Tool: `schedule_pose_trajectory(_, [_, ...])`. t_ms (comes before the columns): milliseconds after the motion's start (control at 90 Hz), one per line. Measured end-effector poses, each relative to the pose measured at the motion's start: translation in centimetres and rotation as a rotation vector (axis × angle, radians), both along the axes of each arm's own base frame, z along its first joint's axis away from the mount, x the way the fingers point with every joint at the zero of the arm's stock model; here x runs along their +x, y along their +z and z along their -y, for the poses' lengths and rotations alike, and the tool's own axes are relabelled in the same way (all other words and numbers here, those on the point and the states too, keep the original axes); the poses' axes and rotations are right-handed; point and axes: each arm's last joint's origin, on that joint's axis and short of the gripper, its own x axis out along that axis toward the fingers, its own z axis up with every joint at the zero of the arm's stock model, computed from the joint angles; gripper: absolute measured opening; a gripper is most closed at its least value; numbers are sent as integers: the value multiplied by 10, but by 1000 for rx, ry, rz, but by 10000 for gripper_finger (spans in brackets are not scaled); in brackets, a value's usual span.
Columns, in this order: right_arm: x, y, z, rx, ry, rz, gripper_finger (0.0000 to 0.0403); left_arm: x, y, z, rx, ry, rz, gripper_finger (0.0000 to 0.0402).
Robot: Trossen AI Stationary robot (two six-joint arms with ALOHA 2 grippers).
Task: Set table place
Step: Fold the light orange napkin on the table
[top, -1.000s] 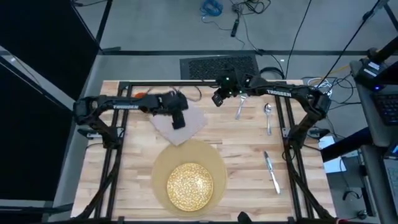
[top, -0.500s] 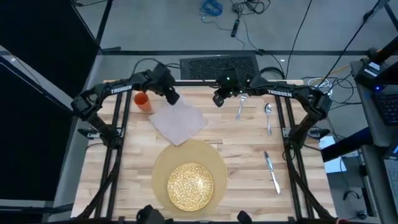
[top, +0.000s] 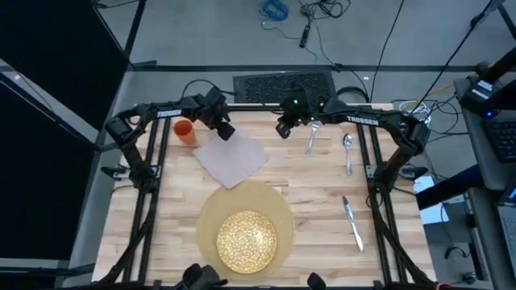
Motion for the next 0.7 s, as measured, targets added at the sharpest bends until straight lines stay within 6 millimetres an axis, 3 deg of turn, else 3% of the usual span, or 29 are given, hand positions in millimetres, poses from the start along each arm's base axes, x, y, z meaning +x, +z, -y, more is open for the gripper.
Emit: schedule_pose_trajectory(700, [0,0,0,0,0,1,0,10,-8,14,-21,-85,-52,154])
